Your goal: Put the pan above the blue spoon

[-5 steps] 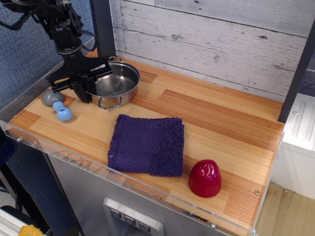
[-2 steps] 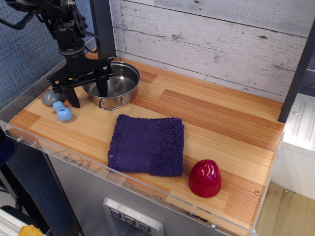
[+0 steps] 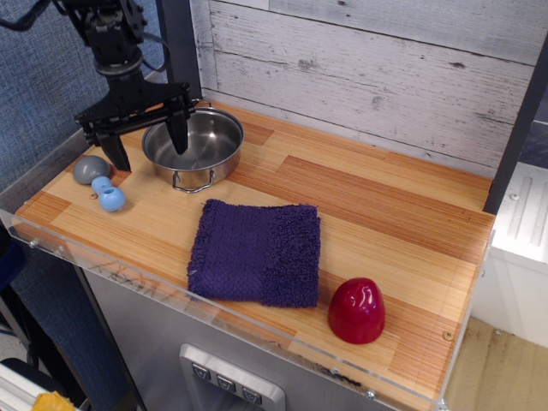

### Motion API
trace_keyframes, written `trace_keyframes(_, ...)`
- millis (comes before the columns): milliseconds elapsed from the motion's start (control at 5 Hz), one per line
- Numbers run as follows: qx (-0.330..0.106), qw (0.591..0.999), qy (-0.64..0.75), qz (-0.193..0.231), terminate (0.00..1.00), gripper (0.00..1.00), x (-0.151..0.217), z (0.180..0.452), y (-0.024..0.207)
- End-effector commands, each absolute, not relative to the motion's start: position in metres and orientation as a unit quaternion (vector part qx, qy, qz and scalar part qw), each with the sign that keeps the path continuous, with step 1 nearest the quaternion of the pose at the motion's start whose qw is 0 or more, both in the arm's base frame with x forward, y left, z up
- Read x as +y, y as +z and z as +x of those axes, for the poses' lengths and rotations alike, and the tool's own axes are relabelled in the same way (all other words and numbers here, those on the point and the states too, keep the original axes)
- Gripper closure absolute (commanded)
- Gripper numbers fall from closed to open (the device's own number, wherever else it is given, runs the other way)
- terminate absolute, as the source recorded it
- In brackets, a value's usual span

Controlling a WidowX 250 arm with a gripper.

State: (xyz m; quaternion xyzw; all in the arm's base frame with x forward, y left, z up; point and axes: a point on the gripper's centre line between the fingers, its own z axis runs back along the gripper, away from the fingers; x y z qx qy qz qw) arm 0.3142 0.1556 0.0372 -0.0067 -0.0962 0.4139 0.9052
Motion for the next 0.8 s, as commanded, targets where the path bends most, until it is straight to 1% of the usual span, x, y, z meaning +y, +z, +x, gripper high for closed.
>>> trace_keyframes(0, -0.195, 0.893, 0.405, -0.021, 0.0, 0.0, 0.14, 0.303, 0.12)
trace_keyframes(200, -0.23, 0.89, 0.394, -0.018, 0.0, 0.0, 0.131, 0.295, 0.142)
trace_keyframes(400, -0.23, 0.89, 0.394, -0.018, 0.0, 0.0, 0.131, 0.295, 0.142)
trace_keyframes(600, -0.23, 0.89, 0.394, -0.018, 1.0, 0.0, 0.131, 0.295, 0.142)
